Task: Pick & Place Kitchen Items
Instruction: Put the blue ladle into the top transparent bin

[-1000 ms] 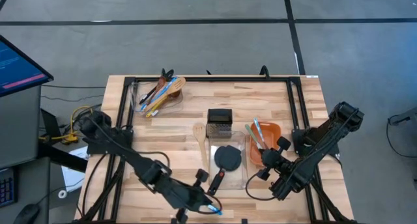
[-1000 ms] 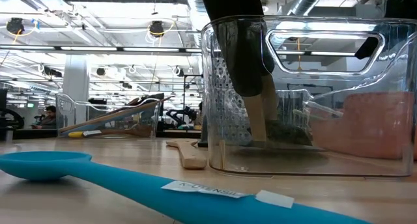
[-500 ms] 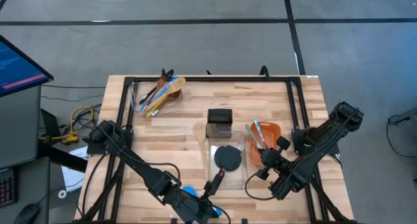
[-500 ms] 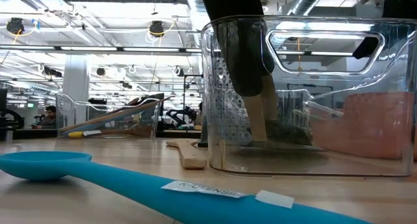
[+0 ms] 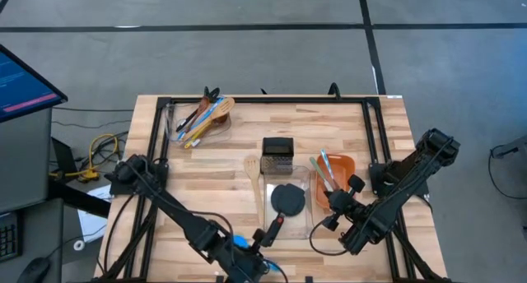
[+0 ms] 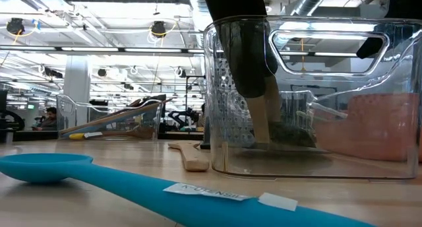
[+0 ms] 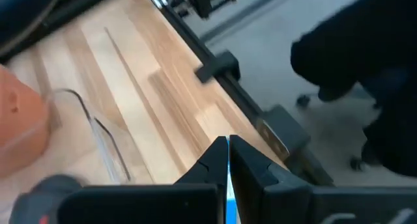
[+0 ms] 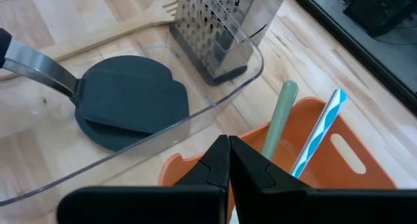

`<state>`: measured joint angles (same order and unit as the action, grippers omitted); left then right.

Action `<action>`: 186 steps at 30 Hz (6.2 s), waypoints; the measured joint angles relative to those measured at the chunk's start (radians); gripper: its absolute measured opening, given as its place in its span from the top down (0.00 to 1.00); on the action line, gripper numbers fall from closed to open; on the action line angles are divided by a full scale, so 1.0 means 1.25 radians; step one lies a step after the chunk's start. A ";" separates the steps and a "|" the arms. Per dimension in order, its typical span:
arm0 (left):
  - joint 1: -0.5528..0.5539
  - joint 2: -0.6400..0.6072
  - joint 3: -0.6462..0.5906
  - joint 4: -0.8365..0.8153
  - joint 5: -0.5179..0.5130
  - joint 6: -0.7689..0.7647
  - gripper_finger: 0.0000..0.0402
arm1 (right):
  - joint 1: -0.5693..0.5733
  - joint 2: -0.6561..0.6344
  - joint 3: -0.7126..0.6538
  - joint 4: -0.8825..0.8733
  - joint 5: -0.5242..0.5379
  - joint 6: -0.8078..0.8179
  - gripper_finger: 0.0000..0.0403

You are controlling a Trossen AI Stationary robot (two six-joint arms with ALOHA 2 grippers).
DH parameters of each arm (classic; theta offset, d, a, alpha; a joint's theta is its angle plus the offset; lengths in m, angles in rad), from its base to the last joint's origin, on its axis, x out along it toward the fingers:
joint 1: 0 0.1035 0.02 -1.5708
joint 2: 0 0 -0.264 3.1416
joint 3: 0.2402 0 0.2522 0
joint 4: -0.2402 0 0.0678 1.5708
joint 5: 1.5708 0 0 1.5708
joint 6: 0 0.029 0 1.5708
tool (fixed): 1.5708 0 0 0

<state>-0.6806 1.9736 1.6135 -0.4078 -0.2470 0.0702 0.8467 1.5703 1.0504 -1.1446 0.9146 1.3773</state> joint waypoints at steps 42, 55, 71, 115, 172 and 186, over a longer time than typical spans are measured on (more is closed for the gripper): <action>0.004 -0.001 -0.208 -0.029 0.014 -0.182 0.82 | -0.004 0.000 0.000 0.004 -0.023 0.000 1.00; 0.010 -0.001 -0.345 0.136 -0.013 -0.183 0.76 | -0.004 0.000 0.000 0.004 -0.022 0.000 1.00; 0.036 -0.004 -0.447 0.299 0.009 -0.256 0.75 | -0.004 0.000 0.000 0.003 -0.022 0.000 1.00; -0.040 -0.117 -0.453 0.221 -0.063 -0.318 1.00 | -0.002 0.000 0.000 0.002 -0.022 0.000 1.00; -0.053 -0.077 -0.449 0.121 -0.032 -0.489 0.99 | -0.002 0.000 0.000 0.007 -0.025 0.000 1.00; -0.048 -0.077 -0.514 0.197 -0.043 -0.540 0.96 | -0.002 0.000 0.000 0.008 -0.027 0.000 1.00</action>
<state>-0.7406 1.8774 0.9715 -0.1616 -0.3003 -0.6044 0.8440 1.5700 1.0504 -1.1352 0.8803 1.3773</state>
